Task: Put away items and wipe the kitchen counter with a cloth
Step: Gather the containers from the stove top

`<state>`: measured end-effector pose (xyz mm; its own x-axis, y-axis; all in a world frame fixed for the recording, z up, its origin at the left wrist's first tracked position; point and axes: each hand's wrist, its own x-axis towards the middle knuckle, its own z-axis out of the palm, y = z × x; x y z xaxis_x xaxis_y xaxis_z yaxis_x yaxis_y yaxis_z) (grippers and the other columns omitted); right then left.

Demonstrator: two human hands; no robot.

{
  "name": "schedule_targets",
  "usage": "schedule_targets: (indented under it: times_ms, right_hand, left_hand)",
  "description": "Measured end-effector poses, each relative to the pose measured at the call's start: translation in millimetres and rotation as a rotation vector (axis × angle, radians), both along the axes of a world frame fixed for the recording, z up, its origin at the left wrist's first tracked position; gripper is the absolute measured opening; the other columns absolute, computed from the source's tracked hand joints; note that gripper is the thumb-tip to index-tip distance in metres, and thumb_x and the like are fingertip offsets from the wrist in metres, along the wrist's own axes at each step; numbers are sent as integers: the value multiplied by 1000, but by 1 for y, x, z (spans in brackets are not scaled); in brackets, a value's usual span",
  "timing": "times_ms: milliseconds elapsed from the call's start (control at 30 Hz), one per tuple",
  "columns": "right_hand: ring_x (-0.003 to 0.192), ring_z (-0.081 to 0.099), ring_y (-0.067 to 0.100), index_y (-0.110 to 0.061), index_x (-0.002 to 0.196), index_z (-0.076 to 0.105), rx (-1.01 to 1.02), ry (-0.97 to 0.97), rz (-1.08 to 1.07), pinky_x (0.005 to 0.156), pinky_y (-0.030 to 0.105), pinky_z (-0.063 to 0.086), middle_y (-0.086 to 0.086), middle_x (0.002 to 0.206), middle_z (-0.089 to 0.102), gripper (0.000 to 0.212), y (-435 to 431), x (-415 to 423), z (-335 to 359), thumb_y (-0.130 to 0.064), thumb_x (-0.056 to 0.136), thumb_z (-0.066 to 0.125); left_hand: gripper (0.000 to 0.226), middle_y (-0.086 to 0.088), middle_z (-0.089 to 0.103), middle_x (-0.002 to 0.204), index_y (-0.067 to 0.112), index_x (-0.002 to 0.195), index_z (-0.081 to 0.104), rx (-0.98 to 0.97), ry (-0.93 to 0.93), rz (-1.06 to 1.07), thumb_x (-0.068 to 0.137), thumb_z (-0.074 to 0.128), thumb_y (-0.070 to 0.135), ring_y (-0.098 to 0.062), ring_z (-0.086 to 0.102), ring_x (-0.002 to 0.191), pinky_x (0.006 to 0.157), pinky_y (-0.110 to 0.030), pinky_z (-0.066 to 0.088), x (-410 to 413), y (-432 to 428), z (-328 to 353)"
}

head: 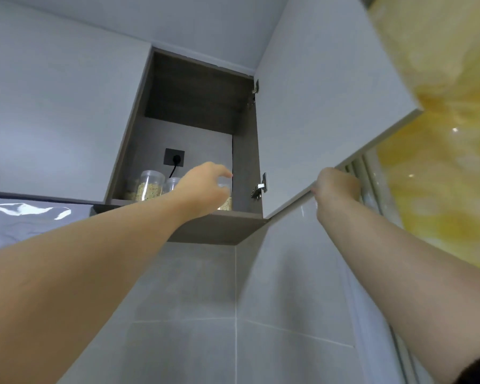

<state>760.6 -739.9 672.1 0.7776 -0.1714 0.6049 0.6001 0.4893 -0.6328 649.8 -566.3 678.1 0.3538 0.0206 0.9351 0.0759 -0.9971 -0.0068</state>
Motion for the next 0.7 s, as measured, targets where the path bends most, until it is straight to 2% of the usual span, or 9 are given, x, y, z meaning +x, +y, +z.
schedule_targets:
  times_ms: [67,133,267,367,500,600,667,700]
  right_hand:
    - [59,40,12,-8,109,48,4,-37,-68,53,24,34,2,77,45,19,-16,-1,1,-7,91,42]
    - [64,44,13,-6,120,46,13,-90,-84,57,23,33,1,87,49,32,-23,-3,3,-2,89,40]
    - [72,47,17,-17,114,43,-29,-160,-61,54,23,31,-6,82,47,34,-21,4,3,2,86,37]
    - [80,53,17,-17,123,43,-50,-227,-56,57,23,35,-4,98,56,44,-13,10,-1,4,85,38]
    - [76,55,15,-24,101,46,-46,-310,-96,57,20,41,-2,90,62,38,-3,9,-7,7,81,37]
    - [67,49,5,-20,98,53,-65,-361,-147,44,4,33,-2,87,61,37,3,-1,-6,9,83,36]
    - [68,51,6,-19,98,59,-77,-400,-124,43,2,31,0,91,64,37,10,-7,-5,8,84,38]
    - [73,55,9,-18,99,61,-88,-421,-107,49,4,35,0,95,66,37,16,-8,-4,7,85,38]
  left_hand:
    - [43,0,43,142,22,133,50,44,16,44,93,47,10,-20,48,122,92,-28,41,-5,-14,3]
    - [42,1,41,142,21,134,50,75,31,76,93,47,11,-20,45,125,96,-28,38,-8,-24,7]
    - [40,3,41,142,22,134,49,98,33,123,94,49,15,-18,45,124,99,-29,39,-4,-32,12]
    - [45,2,41,141,21,136,46,158,66,185,93,47,11,-19,44,123,99,-32,42,-1,-33,5]
    - [53,3,44,134,21,140,39,309,139,312,89,44,8,-18,43,117,92,-33,43,-5,-24,-13]
    - [51,3,48,127,20,136,41,347,122,386,87,43,7,-18,44,110,85,-32,45,-15,-8,-18]
    - [50,1,49,125,18,134,42,352,95,418,85,44,6,-19,44,111,87,-32,44,-24,1,-22]
    - [52,1,49,126,18,134,42,354,86,426,84,45,5,-20,43,112,86,-31,43,-29,6,-24]
